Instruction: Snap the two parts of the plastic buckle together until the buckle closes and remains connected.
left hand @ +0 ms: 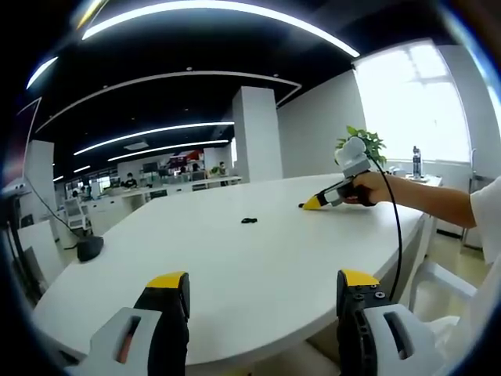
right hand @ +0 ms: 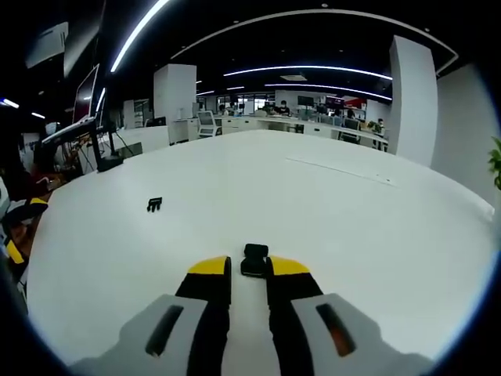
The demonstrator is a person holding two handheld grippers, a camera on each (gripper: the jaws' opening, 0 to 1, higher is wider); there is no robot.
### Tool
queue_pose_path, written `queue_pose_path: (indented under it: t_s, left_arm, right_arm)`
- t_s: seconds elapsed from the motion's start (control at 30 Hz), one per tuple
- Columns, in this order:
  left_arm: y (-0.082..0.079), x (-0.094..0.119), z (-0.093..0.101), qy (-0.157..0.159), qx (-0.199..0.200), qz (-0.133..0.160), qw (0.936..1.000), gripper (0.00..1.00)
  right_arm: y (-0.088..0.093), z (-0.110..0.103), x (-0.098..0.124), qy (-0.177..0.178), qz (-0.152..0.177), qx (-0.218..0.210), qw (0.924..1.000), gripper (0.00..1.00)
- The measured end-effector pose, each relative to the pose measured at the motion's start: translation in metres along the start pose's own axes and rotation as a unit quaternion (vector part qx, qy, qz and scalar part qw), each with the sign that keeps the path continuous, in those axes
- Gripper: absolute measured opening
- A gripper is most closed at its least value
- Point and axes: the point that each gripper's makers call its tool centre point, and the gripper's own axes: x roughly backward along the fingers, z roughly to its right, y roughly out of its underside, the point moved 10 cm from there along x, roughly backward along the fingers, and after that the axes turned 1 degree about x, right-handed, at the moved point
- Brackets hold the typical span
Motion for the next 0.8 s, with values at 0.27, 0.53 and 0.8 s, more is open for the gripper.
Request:
queue_pose_path:
  t_s: [0.27,0.53,0.8]
  left_arm:
    - [0.0010,-0.0003,0.0005,0.001,0.000,-0.001,1.0000,0.78]
    - [0.0012,0.0006,-0.0001,-0.001,0.001,0.001,1.0000,0.78]
    - [0.0013,0.0013,0.0000,0.000,0.001,0.000,1.0000,0.78]
  right_arm:
    - [0.0009,0.0006,-0.0003,-0.003,0.003,-0.005,1.0000,0.13]
    - [0.0016,0.0003,0.0005,-0.007,0.005,-0.007,0.9999,0.12]
    - [0.0019,-0.0003,0.0028,-0.020,0.004,0.000,0.9998,0.12]
